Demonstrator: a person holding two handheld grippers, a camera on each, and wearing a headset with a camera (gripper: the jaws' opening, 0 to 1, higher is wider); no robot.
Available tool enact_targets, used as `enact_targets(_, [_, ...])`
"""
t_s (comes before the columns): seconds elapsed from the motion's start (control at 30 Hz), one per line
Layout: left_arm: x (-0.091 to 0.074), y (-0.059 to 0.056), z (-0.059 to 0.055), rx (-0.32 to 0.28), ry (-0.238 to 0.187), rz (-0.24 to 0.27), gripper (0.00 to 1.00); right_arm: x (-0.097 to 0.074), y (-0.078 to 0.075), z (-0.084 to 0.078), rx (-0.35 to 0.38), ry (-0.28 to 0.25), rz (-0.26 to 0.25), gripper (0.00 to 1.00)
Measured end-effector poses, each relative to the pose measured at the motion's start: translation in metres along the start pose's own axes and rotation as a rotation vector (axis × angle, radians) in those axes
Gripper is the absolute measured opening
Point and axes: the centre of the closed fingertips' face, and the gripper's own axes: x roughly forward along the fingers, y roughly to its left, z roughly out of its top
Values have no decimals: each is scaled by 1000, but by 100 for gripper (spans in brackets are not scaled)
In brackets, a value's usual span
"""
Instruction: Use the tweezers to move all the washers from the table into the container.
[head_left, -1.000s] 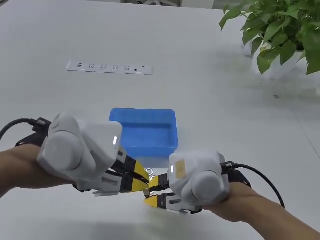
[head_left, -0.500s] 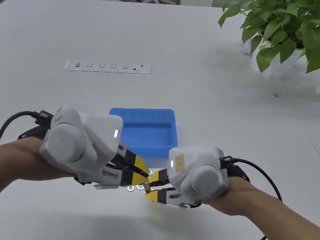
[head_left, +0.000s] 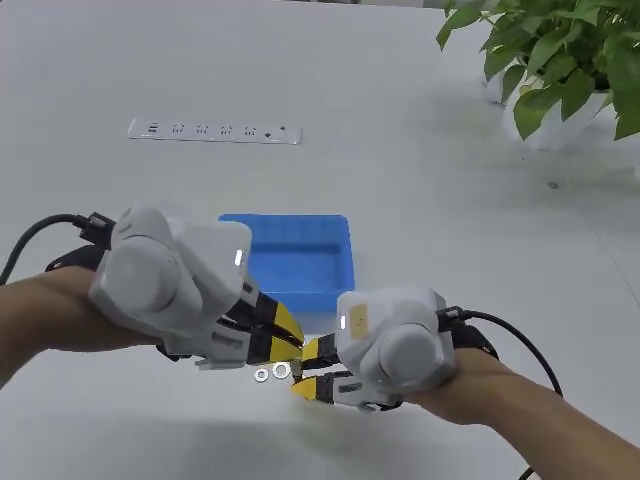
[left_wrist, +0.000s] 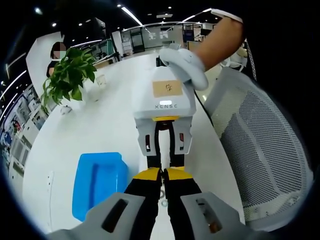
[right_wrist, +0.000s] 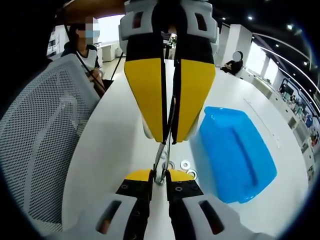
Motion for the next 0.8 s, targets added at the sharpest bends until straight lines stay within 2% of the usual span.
enact_targets(0.47, [3, 1, -1, -11, 3, -11, 6, 0, 0, -1, 34, 0, 10, 10])
enact_targets(0.8, [3, 1, 1, -6, 9, -16, 6, -2, 0, -1, 30, 8, 10, 10])
